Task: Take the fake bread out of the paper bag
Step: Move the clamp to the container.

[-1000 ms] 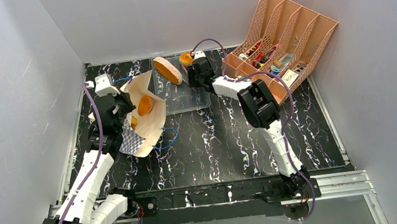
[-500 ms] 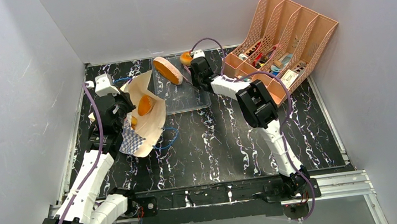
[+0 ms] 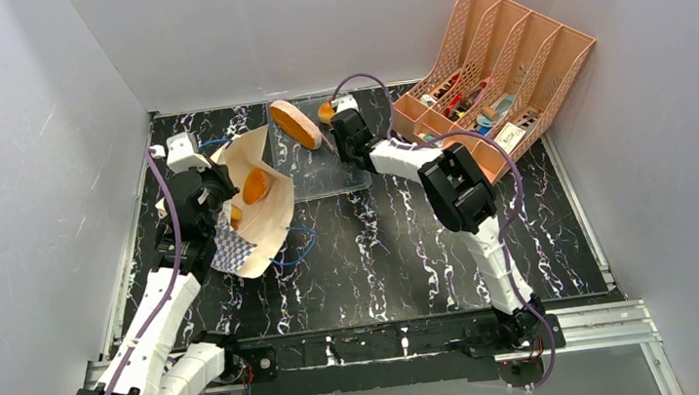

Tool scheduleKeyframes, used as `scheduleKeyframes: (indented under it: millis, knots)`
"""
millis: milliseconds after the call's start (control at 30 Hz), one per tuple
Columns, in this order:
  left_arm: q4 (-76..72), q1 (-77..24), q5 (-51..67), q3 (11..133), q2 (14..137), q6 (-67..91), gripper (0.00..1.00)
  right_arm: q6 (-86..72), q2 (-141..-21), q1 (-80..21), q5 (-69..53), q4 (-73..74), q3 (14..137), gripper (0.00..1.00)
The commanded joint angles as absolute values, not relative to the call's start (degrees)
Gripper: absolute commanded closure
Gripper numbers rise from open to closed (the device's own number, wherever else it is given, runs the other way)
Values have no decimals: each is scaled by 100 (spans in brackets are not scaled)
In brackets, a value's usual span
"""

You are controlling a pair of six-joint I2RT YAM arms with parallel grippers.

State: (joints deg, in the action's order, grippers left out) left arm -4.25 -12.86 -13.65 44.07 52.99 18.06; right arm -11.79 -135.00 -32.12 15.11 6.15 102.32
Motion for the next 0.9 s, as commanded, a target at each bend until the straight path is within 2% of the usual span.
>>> scheduleKeyframes:
  millis: [0,467,733,867]
  knots:
    - [-255,-1280,-1369,4312,5177,1796,100,-1098,-12642,-3337,1863,440,9915,100]
    - [-325,-1279,-1337,4295,5123,1811,100,-1208,-10869,-3686,2411,347,8193,100]
    - [-360,-1275,-1332,4261,5075,1812,100,-1236,-9838,-4398,2811,150,6906,100]
    - [-369,-1276,-1311,4251,5056,1819,100,-1312,-9701,-4820,2899,-33,6506,100]
